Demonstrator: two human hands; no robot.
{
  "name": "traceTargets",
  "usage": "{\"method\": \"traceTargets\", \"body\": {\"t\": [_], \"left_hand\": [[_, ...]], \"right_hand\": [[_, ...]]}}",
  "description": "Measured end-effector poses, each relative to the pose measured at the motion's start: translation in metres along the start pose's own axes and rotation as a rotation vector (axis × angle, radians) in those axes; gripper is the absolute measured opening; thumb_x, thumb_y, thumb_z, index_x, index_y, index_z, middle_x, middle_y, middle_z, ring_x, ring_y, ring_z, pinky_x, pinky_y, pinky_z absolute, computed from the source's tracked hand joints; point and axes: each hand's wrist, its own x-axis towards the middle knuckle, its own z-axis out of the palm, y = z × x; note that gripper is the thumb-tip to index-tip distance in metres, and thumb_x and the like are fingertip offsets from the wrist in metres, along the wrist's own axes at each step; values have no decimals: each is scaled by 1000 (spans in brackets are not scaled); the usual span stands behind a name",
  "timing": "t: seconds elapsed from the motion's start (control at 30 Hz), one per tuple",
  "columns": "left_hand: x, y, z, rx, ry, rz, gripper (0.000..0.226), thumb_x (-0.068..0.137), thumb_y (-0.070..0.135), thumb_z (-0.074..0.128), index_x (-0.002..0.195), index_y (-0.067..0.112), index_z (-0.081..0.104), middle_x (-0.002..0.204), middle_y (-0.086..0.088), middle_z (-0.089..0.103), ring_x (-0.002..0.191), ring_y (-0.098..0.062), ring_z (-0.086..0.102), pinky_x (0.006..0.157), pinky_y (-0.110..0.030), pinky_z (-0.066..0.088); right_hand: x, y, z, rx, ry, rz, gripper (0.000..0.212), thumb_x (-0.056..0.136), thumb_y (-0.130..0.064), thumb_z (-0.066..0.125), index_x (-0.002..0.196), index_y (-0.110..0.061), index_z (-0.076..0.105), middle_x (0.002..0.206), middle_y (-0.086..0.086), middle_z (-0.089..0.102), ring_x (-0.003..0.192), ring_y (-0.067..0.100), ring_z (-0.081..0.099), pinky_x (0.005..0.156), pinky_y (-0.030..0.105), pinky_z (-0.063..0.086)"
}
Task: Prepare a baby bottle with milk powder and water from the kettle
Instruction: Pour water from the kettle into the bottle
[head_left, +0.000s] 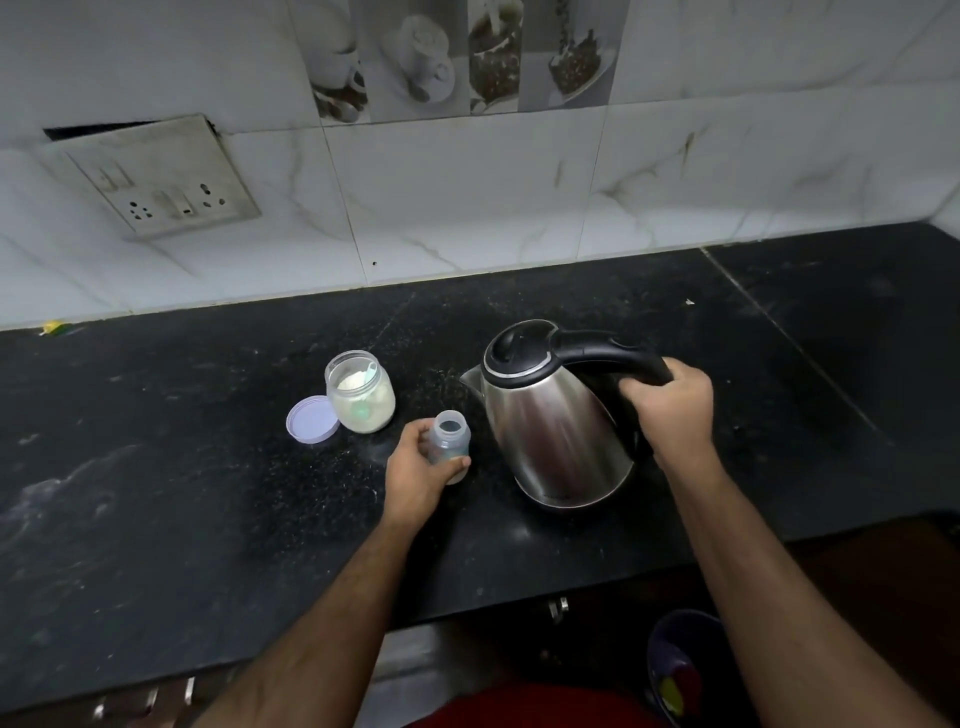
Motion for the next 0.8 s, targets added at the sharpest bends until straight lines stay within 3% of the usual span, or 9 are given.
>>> {"method": "traceTargets", "body": {"t": [0.27,0.53,0.8], "left_hand": [[-2,3,-7,-36,-43,20,57,67,4,88,113,21,59,111,1,70,105,-16,66,96,-29,50],[-5,9,-5,-82,-62,15,55,68,0,85,109,27,61,110,5,70,106,-14,65,92,-21,47],[-7,14,-1,-95,-96,7,56,69,-3,83,118,17,63,114,0,70,108,-14,65,92,-18,46]], "right_hand": [[8,-24,-2,-188,-57,-80,11,51,-32,63,56,-23,61,45,-14,54,53,11,52,53,28,41],[19,-40,-7,-311,-124,-187,26,53,-37,63,64,-13,65,51,-5,58,54,13,55,56,31,46],[26,-49,-11,-453,-162,-274,18,66,-27,76,64,-14,64,61,0,64,66,23,64,62,36,49]]}}
